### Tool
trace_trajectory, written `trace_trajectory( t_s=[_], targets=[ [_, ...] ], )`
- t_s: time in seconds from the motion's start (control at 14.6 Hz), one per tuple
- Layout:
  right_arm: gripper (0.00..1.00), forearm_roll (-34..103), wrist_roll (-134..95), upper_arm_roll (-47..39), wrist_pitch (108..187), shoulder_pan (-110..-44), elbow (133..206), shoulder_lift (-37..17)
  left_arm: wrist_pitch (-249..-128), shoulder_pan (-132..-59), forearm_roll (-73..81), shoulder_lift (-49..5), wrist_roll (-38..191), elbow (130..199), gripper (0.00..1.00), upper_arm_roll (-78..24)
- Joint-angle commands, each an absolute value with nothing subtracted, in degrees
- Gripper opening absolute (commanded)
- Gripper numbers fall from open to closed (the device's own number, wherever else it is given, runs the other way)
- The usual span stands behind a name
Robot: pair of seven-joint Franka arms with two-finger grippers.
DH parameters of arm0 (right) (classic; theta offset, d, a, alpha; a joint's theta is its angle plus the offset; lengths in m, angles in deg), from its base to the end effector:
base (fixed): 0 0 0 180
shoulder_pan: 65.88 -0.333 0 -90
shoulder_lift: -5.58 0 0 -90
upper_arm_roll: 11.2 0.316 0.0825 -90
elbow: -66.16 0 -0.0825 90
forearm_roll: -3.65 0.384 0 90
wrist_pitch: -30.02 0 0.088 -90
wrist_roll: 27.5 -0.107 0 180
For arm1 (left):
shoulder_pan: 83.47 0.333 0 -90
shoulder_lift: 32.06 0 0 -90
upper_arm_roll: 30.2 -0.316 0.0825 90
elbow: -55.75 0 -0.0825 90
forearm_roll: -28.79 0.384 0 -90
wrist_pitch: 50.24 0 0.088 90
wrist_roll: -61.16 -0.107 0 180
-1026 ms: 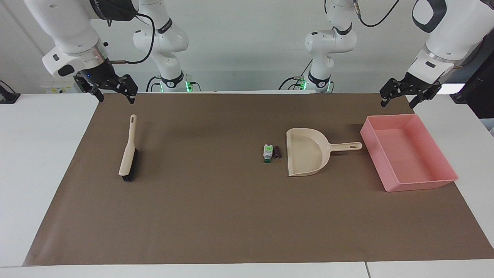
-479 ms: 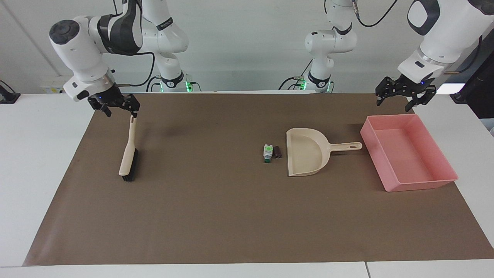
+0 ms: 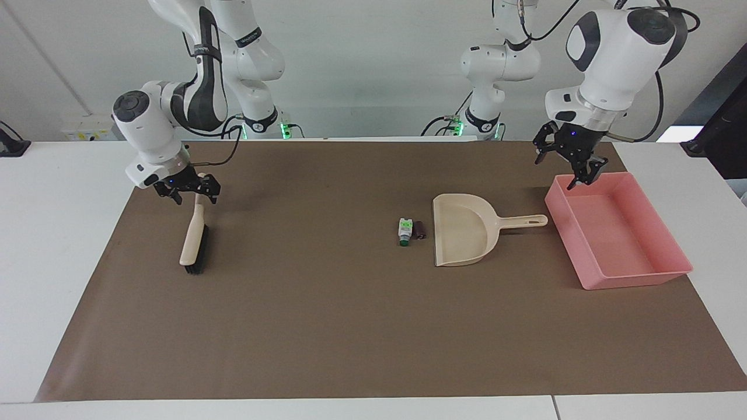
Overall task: Clean e-waste and dump in bin
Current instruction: 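Grasp the dustpan handle with the left gripper while the right gripper reaches the brush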
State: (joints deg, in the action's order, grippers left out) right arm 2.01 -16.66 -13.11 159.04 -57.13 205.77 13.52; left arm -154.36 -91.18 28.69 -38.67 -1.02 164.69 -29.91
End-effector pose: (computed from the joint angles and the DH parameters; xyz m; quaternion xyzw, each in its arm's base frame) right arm 0.4546 -0.0863 0.3527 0.9996 0.0110 -0.0243 0.0041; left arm 0.5244 -0.0740 0.5508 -0.8183 0.5746 -0.0142 0.0066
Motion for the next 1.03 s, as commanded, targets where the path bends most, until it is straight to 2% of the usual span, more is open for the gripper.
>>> trace_trajectory(
  t_s=[0.0,0.21,0.41,0.68,0.82,0.96],
  targets=[
    [1.00,3.1,-13.8,-12.5,160.2,-55.2,207.0,14.0,-160.9,-93.0,28.2,-40.2,-13.5,171.0,0.97,-30.6],
    [0.97,3.2,-13.7,-12.5,160.3,-54.6,208.6,14.5,-166.5,-93.1,28.4,-38.8,-17.6,176.2,0.96,-30.6],
    [0.92,4.7,-13.7,-12.5,160.3,-54.5,208.6,14.5,-173.9,-93.1,28.5,-33.7,-23.4,178.3,0.96,-30.6],
    [0.72,4.8,-13.5,-12.5,160.2,-54.7,208.5,14.5,-178.0,-94.3,30.8,-29.7,-24.7,178.7,0.95,-30.6],
    [0.68,4.9,-13.3,-12.5,160.1,-54.6,208.5,14.5,-179.8,-94.4,31.9,-29.5,-24.5,180.5,0.94,-30.7],
    [0.58,4.9,-12.6,-12.5,160.1,-54.5,208.5,14.5,-180.6,-94.4,31.9,-30.6,-24.3,183.4,0.93,-30.7]
  ],
)
